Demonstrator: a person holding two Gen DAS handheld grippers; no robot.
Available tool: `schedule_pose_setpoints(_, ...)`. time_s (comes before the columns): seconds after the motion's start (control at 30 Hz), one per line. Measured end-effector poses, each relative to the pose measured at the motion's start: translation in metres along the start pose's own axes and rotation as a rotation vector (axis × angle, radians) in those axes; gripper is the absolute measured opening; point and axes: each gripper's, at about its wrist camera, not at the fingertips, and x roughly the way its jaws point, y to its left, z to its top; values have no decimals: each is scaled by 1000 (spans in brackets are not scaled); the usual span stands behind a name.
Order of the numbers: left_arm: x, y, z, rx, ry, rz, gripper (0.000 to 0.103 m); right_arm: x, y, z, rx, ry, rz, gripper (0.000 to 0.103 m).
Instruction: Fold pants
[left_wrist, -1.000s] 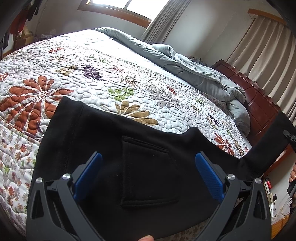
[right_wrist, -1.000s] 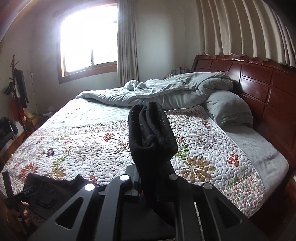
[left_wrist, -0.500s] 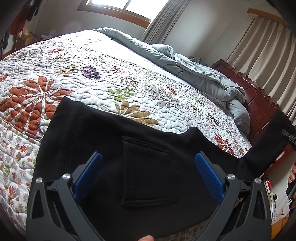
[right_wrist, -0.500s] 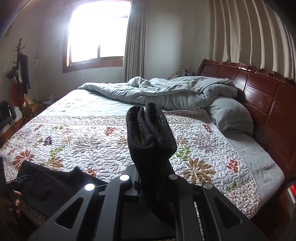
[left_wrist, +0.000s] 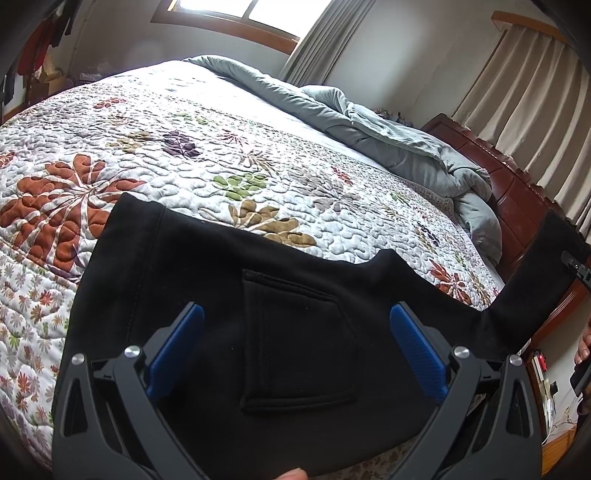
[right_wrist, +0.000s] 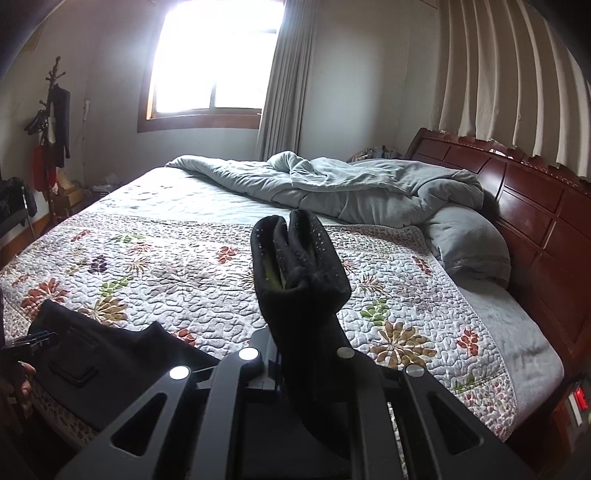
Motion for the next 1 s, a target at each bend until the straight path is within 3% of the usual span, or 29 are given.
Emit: schedule_pose_setpoints(1.0, 3, -4, -2, 22, 3, 1, 100, 30, 90, -35, -329, 33, -3, 11)
